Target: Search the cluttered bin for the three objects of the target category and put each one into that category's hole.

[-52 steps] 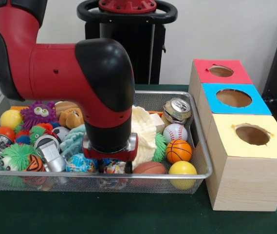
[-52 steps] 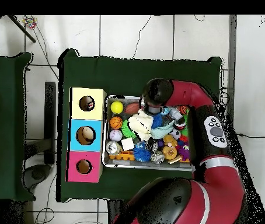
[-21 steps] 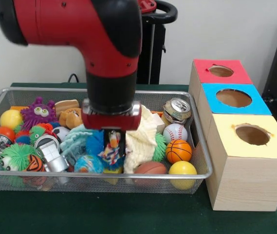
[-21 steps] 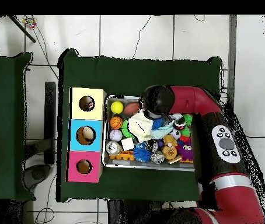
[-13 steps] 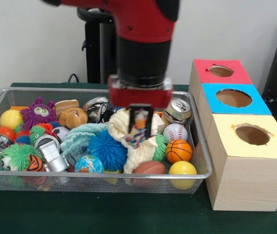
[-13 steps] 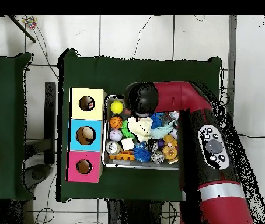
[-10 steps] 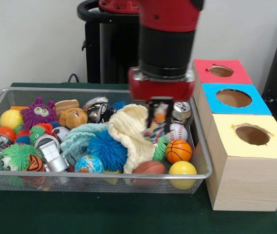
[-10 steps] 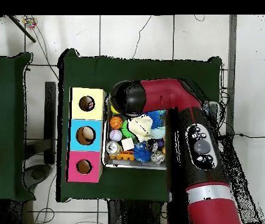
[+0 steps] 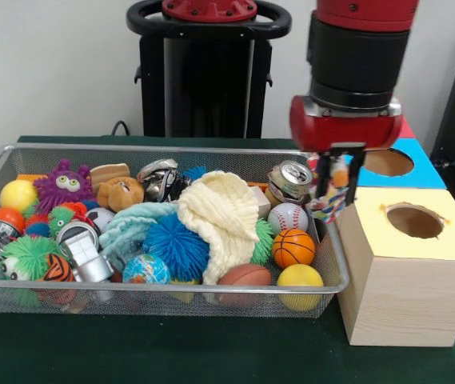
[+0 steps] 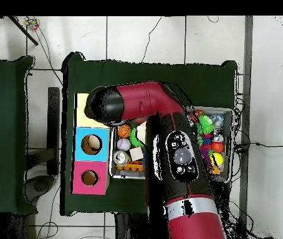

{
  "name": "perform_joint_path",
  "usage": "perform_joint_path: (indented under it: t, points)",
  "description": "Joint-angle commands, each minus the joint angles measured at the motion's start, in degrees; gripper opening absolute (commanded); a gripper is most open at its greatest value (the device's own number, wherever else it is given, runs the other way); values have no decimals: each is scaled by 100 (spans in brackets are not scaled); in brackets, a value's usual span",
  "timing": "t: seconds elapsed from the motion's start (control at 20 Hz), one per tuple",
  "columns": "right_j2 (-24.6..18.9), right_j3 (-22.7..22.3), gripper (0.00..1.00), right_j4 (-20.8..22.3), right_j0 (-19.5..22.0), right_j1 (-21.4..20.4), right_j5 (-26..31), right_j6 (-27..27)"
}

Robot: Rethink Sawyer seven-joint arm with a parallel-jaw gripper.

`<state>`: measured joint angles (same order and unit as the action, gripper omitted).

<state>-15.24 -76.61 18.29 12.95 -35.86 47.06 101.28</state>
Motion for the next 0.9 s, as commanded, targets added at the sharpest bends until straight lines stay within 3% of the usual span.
perform_joint_path:
  t: [0.05, 0.2, 0.9]
  points:
    - [476, -5, 0, -407, -248, 152, 154, 1739]
    - [624, 182, 0, -481, -433, 381, 156, 1859]
    - [967, 87, 0, -904, -903, 941, -382, 2227]
